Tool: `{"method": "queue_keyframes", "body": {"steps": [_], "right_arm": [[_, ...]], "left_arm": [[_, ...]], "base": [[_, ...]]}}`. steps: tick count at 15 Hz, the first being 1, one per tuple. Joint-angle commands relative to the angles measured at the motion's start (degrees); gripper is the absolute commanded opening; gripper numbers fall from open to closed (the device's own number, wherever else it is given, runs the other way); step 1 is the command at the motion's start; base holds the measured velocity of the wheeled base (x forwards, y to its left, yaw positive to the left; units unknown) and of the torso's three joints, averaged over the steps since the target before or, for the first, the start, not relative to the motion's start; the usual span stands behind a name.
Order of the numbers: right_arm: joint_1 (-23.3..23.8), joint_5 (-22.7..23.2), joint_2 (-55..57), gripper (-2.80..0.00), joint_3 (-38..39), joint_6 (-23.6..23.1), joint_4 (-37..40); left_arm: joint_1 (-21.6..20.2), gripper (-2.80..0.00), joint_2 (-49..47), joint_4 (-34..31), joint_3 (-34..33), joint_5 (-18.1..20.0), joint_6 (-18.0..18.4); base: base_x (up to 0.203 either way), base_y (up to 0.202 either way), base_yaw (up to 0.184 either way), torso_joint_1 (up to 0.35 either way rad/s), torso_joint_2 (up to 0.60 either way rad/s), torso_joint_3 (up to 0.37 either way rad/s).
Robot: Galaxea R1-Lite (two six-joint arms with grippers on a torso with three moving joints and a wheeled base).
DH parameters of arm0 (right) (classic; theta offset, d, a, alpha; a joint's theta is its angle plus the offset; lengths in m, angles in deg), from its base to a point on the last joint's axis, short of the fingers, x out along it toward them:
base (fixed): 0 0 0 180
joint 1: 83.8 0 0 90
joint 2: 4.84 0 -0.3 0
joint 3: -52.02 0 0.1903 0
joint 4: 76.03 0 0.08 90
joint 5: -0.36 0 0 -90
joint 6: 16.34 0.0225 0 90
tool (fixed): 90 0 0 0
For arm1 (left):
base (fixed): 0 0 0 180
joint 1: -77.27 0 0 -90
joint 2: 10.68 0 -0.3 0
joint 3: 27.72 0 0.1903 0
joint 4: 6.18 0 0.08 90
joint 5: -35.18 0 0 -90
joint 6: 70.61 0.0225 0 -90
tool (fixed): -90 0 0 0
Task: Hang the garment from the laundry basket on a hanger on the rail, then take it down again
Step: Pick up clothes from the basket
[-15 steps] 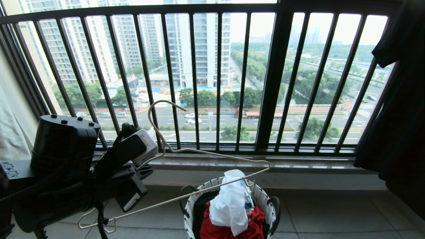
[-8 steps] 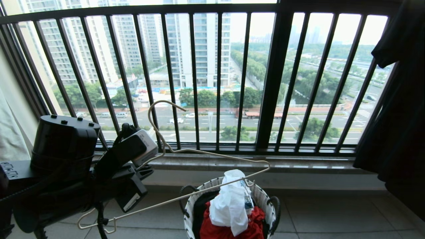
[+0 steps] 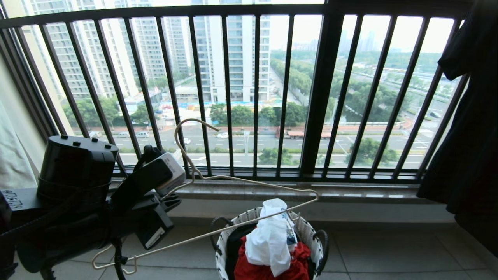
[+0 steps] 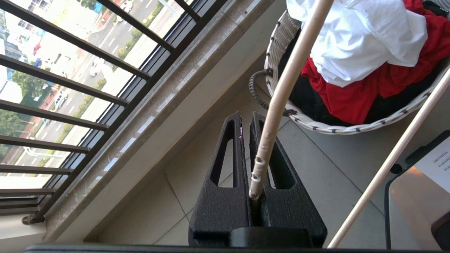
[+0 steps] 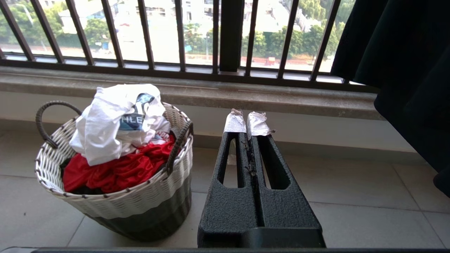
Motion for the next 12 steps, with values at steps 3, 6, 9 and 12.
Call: {"method": "queue_keyframes", "body": {"steps": [3, 6, 9, 12], "right_arm": [[0.0, 0.0, 0.1, -2.8, 0.0, 0.0, 0.0], [0.0, 0.0, 0.1, -2.8, 0.0, 0.0, 0.0], [0.0, 0.0, 0.1, -2.8, 0.0, 0.0, 0.0], [0.0, 0.0, 0.1, -2.8, 0.0, 0.0, 0.0]], "left_arm": [[0.0, -2.8, -0.1, 0.1, -0.2, -0.1, 0.2], [0.0, -2.8, 0.1, 0.1, -0.2, -0.1, 0.2], [0.0, -2.8, 0.1, 0.1, -0.3, -0.1, 0.1], [0.0, -2.8, 0.0, 0.1, -0.4, -0.1, 0.1]], "base": [[0.0, 0.0, 0.0, 0.0, 0.0, 0.0], [0.0, 0.0, 0.0, 0.0, 0.0, 0.0], [0.0, 0.0, 0.0, 0.0, 0.0, 0.0], [0.0, 0.0, 0.0, 0.0, 0.0, 0.0]]}}
